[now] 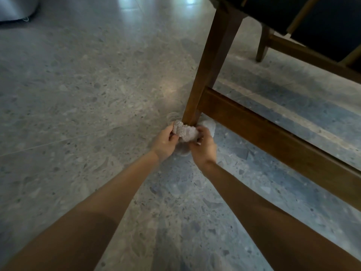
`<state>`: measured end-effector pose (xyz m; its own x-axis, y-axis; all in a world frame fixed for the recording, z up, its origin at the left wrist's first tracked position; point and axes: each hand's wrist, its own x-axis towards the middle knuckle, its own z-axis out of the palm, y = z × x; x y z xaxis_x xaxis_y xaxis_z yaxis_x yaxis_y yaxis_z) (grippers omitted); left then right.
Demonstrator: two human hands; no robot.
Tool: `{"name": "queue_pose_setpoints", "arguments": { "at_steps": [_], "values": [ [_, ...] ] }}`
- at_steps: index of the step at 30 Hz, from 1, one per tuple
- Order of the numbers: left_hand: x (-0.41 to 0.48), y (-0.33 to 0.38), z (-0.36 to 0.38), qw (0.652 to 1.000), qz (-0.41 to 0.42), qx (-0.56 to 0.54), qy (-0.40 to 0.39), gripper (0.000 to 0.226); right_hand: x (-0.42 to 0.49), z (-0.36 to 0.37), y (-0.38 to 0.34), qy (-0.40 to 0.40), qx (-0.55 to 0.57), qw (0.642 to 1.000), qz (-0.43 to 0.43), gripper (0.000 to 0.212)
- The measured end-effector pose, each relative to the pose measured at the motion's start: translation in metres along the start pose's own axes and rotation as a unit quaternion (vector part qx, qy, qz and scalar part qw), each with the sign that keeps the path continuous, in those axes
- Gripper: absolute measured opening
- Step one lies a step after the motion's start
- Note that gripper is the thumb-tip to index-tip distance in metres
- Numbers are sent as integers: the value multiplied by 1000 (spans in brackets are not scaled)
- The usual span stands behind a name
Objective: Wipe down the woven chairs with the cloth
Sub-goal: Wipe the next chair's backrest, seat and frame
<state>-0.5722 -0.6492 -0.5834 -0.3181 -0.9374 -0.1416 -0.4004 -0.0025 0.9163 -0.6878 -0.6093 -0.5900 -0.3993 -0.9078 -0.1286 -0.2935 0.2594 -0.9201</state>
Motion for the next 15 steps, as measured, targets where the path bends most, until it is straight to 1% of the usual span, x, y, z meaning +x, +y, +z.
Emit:
{"name": "queue_pose_setpoints", "arguments": {
  "at_steps": [2, 4, 5, 7, 9, 12, 15],
  "values": [
    [3, 13, 1, 997, 23, -68, 6, 50, -1, 3, -11, 88, 77, 993, -34, 48],
    [5, 23, 4, 993, 40, -108, 23, 56, 0, 5, -18, 144, 77, 984, -77, 44],
    [6, 26, 6, 992, 44, -109, 36, 58, 0, 5, -19, 152, 62, 982, -91, 43],
    [4, 25, 12, 992, 41, -106, 55, 59, -2, 3, -16, 136, 36, 986, -92, 44],
    [2, 19, 15, 994, 15, -92, 63, 59, -4, 2, -10, 95, 8, 993, -70, 46],
    [-4, 4, 15, 996, -27, -77, 42, 57, -6, -1, 3, 14, -31, 999, -37, 39],
    [-10, -5, 12, 996, -34, -72, 32, 51, -5, -8, 10, -49, -49, 997, -18, 44]
  ]
}}
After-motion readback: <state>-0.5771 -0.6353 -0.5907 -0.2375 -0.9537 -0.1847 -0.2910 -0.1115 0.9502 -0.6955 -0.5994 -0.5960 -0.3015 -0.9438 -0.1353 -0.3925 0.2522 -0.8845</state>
